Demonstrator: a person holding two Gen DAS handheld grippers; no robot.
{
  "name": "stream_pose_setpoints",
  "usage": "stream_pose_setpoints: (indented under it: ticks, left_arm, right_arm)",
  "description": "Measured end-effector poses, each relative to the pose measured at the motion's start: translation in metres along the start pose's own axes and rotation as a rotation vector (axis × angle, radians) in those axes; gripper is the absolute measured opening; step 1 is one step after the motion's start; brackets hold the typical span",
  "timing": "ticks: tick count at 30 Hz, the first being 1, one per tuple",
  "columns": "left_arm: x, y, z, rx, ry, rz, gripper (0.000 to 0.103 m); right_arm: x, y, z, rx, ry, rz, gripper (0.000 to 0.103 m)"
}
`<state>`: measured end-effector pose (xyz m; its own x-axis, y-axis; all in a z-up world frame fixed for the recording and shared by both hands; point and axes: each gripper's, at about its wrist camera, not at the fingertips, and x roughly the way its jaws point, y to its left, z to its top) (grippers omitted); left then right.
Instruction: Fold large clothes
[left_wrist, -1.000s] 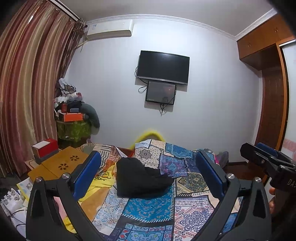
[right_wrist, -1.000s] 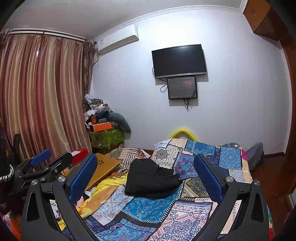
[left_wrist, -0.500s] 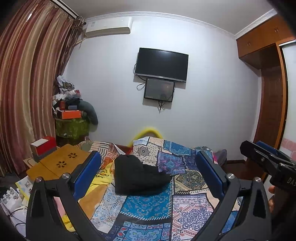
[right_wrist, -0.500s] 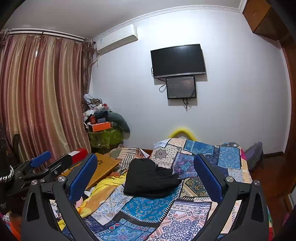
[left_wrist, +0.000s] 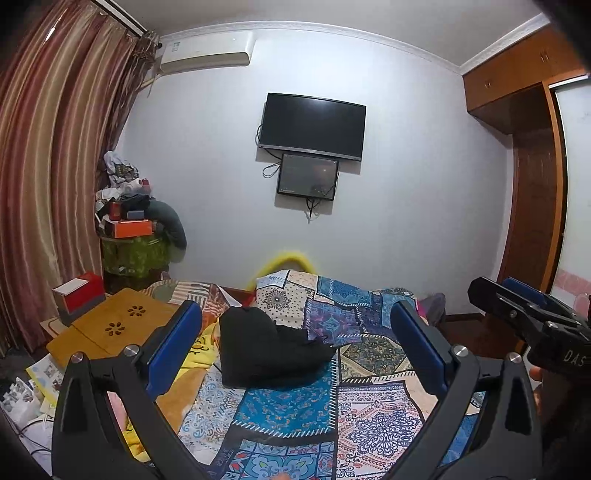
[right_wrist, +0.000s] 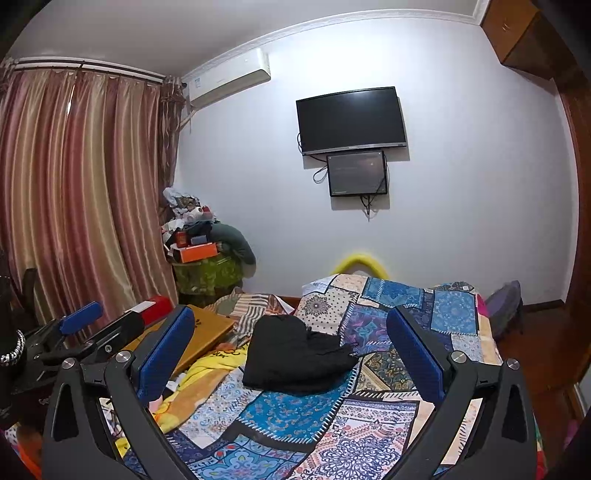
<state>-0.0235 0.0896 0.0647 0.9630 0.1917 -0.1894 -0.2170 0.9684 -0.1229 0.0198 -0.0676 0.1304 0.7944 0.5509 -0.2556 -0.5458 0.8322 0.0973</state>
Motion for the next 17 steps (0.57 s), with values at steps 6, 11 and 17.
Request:
stream_pose_setpoints:
  ticks: [6,11,17]
  left_arm:
    - [0.0011,-0.0017,-0.0012,-0.001,0.007,-0.002,0.102]
    - [0.0007,-0.0004,-0.0018,-0.002,0.007,0.003,0.103]
    - [0.0035,0.0002,-0.0025,0.001,0.013,0.014,0.102]
  right_arm:
    - [0.0013,-0.0002,-0.0008,0.006,0.007,-0.006,0.103]
    - [0.0031,-0.0019,-0.0007,0.012,0.013,-0.011,0.103]
    - [0.0067,-0.0033,-0.0010,0.019,0.025,-0.011,0.103]
